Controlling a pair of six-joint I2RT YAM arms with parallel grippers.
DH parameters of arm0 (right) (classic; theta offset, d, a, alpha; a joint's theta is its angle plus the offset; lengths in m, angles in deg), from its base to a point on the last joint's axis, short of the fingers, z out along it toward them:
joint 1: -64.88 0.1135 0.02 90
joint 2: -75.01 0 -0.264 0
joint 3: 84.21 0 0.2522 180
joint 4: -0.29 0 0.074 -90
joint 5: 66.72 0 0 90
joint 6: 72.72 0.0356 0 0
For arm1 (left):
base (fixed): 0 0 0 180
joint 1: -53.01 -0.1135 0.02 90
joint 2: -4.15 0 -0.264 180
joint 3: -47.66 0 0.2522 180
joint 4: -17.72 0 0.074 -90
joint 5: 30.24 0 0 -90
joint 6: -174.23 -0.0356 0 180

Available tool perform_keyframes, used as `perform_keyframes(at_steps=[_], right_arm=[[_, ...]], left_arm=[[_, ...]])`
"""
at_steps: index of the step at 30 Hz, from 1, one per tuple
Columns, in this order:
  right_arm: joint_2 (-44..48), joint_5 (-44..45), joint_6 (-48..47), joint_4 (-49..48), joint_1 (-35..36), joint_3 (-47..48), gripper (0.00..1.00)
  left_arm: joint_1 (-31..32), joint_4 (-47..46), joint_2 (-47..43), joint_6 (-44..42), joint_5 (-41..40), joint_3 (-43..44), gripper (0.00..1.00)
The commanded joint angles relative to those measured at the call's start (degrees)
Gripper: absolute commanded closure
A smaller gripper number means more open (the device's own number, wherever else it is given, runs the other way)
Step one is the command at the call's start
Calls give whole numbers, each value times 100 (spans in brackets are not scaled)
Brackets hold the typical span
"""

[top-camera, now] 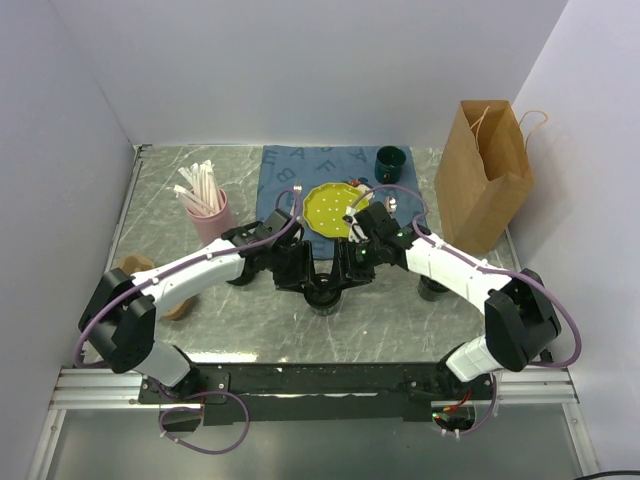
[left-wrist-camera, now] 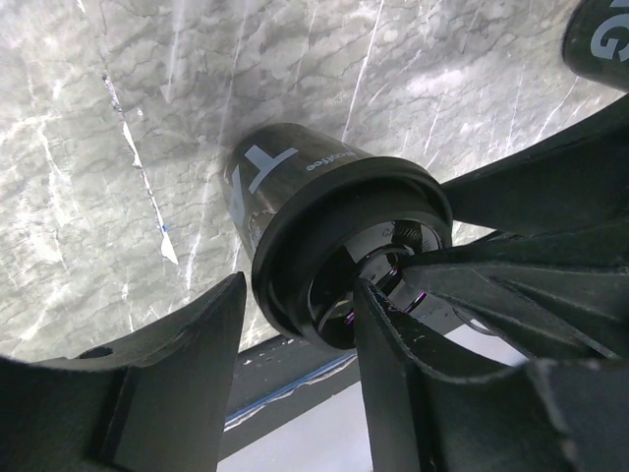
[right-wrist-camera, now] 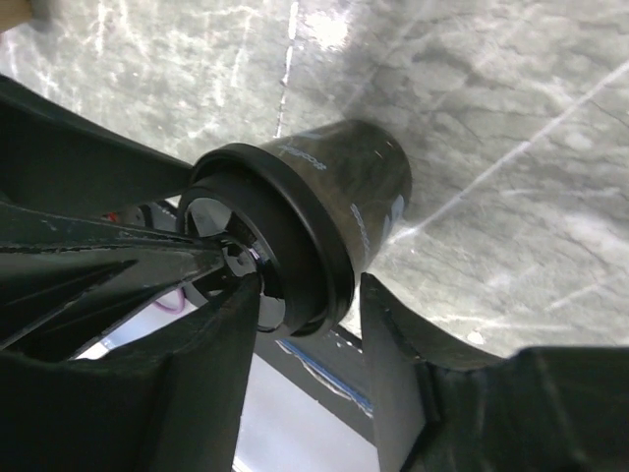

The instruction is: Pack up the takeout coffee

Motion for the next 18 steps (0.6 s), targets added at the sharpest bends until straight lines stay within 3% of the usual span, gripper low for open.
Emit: perform_keyframes(at_steps=[1, 18], right_arm=[[5, 12, -66, -368, -116, -429, 52], [146, -805, -180, -1959, -494, -1853, 60]], left_arm=[[24, -155, 189, -42, -45, -182, 47], [24, 20, 461, 99, -247, -499, 52]])
